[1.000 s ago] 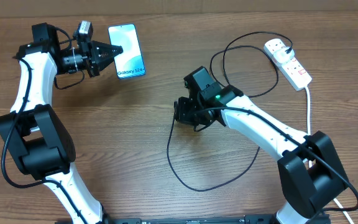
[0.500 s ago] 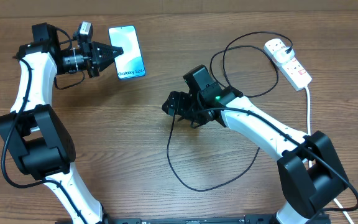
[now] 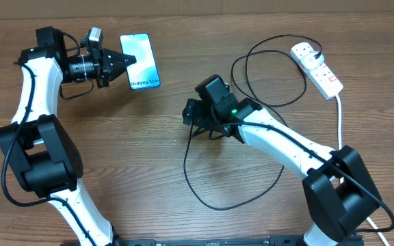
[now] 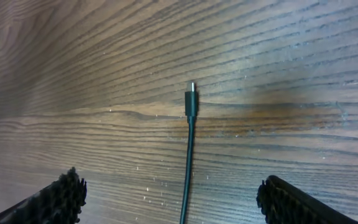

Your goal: Plug charger to phone and switch on socket

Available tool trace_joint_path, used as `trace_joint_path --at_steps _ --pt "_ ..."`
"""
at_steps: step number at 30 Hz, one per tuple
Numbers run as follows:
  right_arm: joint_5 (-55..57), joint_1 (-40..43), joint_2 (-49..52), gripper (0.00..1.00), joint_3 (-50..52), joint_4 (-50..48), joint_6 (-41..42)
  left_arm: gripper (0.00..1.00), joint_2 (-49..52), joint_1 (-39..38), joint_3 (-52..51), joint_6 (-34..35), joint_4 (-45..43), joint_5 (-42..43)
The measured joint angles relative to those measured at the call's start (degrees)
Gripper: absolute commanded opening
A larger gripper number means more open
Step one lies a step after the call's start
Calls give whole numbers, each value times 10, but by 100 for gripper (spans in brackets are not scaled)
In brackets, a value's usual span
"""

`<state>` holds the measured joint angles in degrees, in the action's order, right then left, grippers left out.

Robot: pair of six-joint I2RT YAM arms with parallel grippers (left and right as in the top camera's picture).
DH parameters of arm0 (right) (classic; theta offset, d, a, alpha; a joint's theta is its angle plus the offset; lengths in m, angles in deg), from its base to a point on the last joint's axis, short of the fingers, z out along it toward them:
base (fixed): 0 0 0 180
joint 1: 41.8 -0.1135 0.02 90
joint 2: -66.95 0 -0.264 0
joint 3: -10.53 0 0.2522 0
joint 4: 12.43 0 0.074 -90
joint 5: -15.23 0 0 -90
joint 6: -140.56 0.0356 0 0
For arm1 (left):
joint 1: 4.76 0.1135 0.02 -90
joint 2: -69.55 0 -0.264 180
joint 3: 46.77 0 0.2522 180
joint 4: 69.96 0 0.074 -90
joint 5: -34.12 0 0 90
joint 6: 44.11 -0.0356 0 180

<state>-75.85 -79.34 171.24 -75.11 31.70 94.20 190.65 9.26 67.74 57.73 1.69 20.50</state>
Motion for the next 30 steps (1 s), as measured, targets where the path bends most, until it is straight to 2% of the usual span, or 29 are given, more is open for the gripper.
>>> trace_joint_path --at_steps 10,12,14,16,18,26,30 --pt "75 -28 5 89 0 -42 2 4 0 0 0 0 14 -29" --pt "75 -30 16 80 0 -61 2 4 0 0 0 -1 21 -38" --pt "74 -31 35 65 0 -82 2 4 0 0 0 -3 22 -43" --pt "72 -31 53 57 0 -97 -1 4 0 0 0 -5 22 -47" --pt "71 -33 70 52 0 -104 -1 4 0 0 0 -8 23 -52" --pt "96 -38 87 52 0 -106 -7 4 0 0 0 -14 23 -82" --pt "103 -37 99 53 -43 -1 -22 4 0 0 0 -14 24 -88"
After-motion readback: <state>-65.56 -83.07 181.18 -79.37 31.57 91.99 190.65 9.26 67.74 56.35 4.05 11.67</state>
